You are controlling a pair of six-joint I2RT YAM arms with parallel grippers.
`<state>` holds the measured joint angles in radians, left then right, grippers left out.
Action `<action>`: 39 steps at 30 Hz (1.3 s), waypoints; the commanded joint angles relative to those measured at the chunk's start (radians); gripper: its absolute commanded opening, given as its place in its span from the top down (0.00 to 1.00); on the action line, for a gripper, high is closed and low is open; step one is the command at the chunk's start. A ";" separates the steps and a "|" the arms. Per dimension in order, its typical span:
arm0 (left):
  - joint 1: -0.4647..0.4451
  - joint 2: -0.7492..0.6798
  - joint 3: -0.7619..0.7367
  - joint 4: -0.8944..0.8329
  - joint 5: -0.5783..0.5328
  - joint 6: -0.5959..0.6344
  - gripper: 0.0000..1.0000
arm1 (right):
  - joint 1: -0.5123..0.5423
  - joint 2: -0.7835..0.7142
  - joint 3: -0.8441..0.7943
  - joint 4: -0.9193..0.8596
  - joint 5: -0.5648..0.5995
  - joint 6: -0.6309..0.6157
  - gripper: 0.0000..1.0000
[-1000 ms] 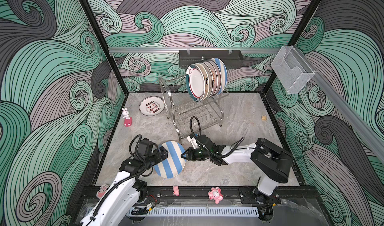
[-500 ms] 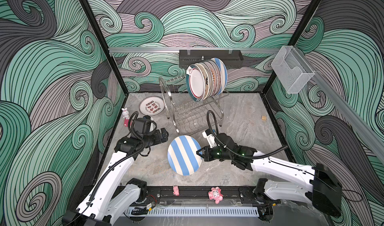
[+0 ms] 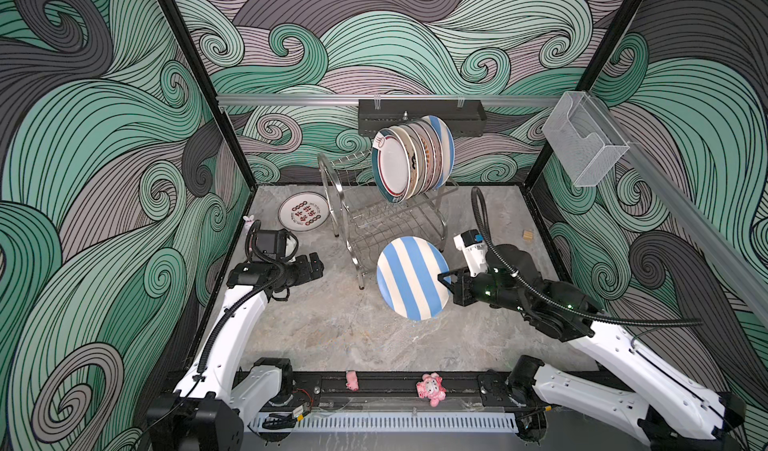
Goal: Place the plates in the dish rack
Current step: 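Lift the striped plate with the right gripper toward the rack while the left gripper withdraws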
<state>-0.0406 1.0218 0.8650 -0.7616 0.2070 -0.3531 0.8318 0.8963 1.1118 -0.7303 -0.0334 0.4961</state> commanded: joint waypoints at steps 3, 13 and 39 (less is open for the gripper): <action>0.008 -0.014 -0.009 0.024 0.040 0.025 0.01 | -0.002 0.091 0.283 -0.124 0.092 -0.135 1.00; 0.020 -0.022 -0.010 0.025 0.052 0.025 0.02 | -0.002 0.358 0.735 -0.150 0.127 -0.242 1.00; 0.024 -0.016 -0.021 0.010 0.040 0.027 0.01 | -0.005 0.732 0.932 0.308 0.510 -0.376 1.00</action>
<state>-0.0261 1.0103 0.8478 -0.7418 0.2459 -0.3428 0.8314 1.5982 2.0239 -0.5076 0.4305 0.1303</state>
